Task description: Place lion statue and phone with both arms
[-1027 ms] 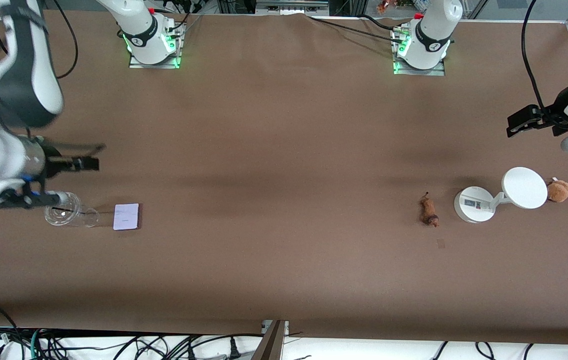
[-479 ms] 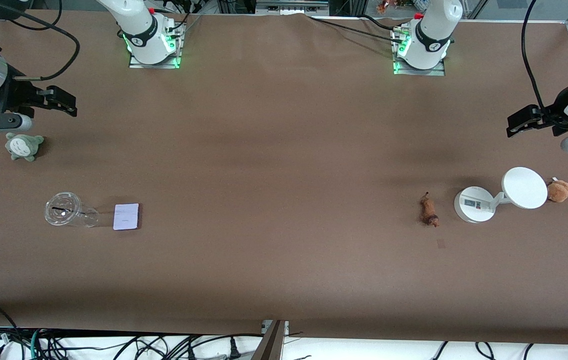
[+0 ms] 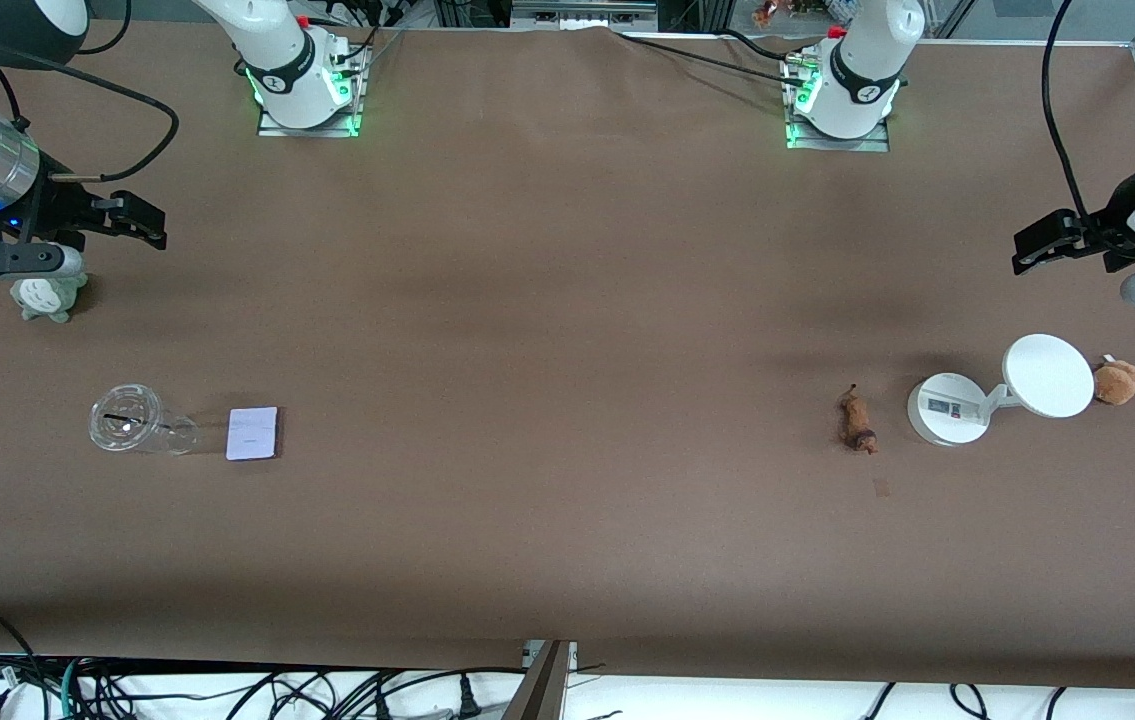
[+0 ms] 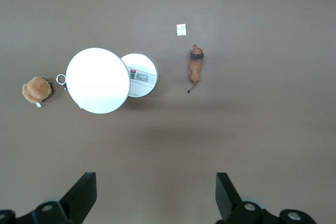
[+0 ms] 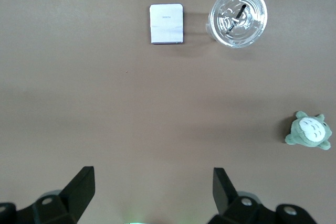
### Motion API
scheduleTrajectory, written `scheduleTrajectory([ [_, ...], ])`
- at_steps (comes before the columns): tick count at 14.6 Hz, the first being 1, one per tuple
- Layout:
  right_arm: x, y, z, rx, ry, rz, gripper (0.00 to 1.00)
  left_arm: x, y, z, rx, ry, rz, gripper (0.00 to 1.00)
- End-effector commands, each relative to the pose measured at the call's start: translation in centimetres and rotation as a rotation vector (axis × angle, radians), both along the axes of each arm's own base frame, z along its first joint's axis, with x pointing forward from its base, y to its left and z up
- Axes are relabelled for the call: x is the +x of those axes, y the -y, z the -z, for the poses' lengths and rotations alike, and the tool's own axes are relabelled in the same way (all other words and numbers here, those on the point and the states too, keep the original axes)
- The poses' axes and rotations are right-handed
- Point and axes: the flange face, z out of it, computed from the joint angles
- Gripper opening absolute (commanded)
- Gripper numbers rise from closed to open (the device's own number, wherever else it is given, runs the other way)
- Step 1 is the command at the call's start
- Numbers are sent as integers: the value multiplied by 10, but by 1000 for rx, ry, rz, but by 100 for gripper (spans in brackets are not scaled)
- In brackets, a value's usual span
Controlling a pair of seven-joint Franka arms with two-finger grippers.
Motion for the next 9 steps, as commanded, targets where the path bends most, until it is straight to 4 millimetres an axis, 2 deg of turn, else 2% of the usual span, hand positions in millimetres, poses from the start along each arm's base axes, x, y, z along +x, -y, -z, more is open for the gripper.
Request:
scheduleTrajectory([
  [1,-4,3,-12,10,13,-10,99,3,2,-6,-14,4,-2,100],
  [9,-3,2,-20,10,26,-3,99,2,4,-7,-15,4,-1,100],
])
